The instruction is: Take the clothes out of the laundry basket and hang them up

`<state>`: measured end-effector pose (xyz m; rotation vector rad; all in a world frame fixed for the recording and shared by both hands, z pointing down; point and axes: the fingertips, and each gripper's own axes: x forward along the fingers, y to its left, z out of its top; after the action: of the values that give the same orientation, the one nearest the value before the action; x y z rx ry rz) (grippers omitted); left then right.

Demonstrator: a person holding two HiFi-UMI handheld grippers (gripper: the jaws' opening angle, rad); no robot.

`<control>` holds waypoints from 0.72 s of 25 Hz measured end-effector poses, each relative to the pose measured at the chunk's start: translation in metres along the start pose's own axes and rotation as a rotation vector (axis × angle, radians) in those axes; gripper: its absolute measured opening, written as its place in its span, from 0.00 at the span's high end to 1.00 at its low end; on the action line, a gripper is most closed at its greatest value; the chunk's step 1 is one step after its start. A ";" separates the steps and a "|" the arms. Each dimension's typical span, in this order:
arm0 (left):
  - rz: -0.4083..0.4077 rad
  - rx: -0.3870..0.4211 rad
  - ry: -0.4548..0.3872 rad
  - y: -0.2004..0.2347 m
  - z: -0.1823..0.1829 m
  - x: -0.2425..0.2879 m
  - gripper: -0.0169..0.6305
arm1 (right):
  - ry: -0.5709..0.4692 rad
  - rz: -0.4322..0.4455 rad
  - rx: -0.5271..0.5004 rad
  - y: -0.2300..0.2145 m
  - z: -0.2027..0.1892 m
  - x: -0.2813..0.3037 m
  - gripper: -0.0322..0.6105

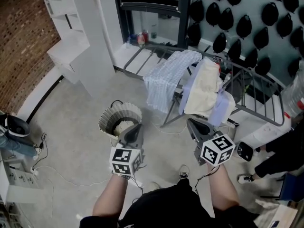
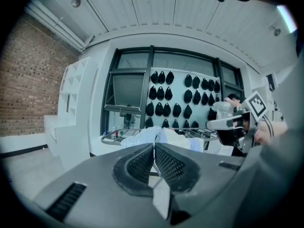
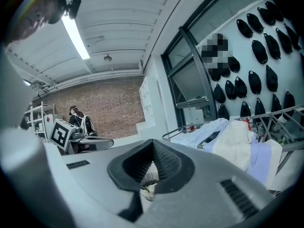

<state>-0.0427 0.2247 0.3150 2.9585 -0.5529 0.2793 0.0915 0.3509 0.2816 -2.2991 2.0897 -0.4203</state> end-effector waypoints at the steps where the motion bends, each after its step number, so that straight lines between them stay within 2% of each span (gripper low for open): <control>1: 0.003 0.000 -0.001 0.002 0.000 -0.002 0.96 | 0.001 0.003 -0.003 0.002 0.000 0.001 0.94; 18: 0.017 -0.007 -0.013 0.012 0.002 -0.012 0.96 | 0.007 0.015 -0.008 0.014 0.001 0.010 0.94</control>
<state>-0.0576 0.2176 0.3115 2.9523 -0.5788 0.2598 0.0784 0.3394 0.2804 -2.2879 2.1143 -0.4208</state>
